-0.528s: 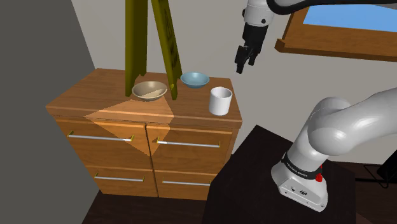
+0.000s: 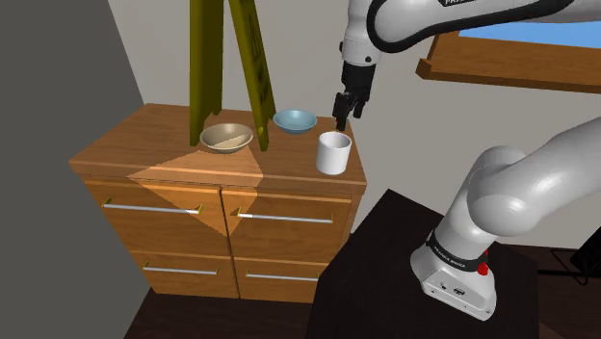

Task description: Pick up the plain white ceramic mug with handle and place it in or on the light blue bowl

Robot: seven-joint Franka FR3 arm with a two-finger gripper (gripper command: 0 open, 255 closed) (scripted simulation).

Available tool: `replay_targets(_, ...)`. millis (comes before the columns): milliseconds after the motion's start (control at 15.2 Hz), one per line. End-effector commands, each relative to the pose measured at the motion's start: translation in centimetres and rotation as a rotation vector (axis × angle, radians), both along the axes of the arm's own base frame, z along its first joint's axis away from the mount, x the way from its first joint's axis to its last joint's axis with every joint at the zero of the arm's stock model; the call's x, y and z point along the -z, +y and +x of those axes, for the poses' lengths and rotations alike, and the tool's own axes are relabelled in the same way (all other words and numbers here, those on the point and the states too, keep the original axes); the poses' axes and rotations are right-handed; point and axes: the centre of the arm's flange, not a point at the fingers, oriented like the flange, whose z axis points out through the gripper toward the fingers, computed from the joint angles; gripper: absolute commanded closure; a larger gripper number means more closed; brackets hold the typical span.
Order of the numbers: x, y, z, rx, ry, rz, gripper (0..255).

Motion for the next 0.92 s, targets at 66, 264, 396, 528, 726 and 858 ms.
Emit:
replay_targets(66, 3.2, 1.7, 2.2, -0.030, 0.022, 0.020, 0)
replay_targets(264, 6.2, 3.4, 4.0, -0.059, 0.044, 0.040, 0)
replay_targets(396, 7.3, 3.4, 4.0, -0.059, 0.044, 0.040, 0)
replay_targets(528, 8.3, 3.4, 3.9, -0.059, 0.044, 0.040, 0)
replay_targets(726, 9.9, 3.4, 3.8, -0.059, 0.044, 0.040, 0)
replay_targets(858, 10.2, 3.4, 3.8, -0.059, 0.044, 0.040, 0)
